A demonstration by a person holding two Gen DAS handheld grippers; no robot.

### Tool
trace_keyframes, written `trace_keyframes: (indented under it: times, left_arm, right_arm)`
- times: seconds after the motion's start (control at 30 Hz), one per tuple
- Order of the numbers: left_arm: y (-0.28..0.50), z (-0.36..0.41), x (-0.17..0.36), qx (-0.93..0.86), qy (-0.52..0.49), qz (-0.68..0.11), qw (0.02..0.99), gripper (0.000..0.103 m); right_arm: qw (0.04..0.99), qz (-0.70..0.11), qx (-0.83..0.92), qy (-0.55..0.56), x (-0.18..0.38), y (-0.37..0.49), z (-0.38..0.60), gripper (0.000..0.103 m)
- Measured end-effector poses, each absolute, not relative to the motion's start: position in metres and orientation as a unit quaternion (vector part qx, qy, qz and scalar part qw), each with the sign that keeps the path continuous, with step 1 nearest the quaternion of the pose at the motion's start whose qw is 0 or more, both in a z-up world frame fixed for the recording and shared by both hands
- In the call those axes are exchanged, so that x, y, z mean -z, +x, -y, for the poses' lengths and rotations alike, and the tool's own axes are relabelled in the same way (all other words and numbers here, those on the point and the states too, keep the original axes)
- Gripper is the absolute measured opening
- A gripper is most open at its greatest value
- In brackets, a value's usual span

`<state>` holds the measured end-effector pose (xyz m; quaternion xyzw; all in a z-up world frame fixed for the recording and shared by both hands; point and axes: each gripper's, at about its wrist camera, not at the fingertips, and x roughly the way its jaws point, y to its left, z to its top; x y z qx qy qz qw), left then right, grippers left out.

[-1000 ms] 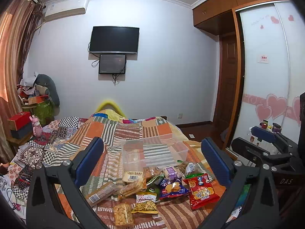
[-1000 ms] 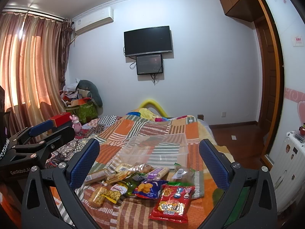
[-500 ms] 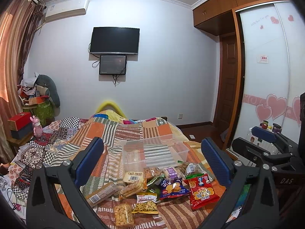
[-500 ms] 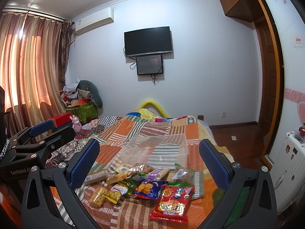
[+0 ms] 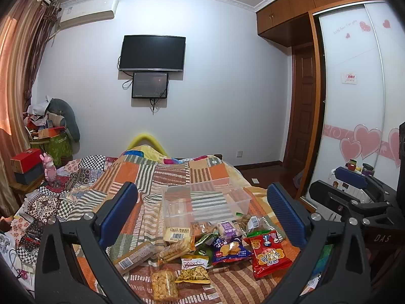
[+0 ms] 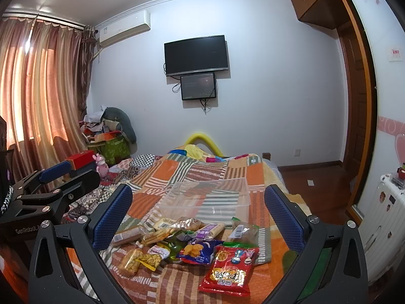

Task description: Organize snacks

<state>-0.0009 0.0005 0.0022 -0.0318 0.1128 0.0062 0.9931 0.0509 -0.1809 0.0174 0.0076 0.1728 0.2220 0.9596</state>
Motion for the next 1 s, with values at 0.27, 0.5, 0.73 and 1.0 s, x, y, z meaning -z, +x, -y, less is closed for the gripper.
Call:
trace_keyframes:
  times: [0.27,0.5,0.73,1.0]
  left_arm:
    - [0.006,-0.002,0.005,-0.009,-0.035,-0.123,0.992,0.1]
    - [0.023,-0.015,0.023,-0.008,-0.042,-0.164,0.986,0.081]
    - [0.053,-0.044,0.068,-0.017,-0.05,-0.255,0.966,0.074]
    - [0.08,-0.072,0.139,-0.034,-0.061,-0.357,0.931,0.069]
  right_arm:
    - [0.959,-0.176,-0.221,0.008,-0.015,0.054,0.181,0.103]
    - [0.952,-0.208,-0.223,0.008,0.0,0.066,0.185,0.085]
    - [0.94,-0.271,-0.206,-0.005,0.034,0.085,0.192,0.074]
    - [0.917,-0.355,-0.183,-0.007,0.078,0.104,0.204,0.073]
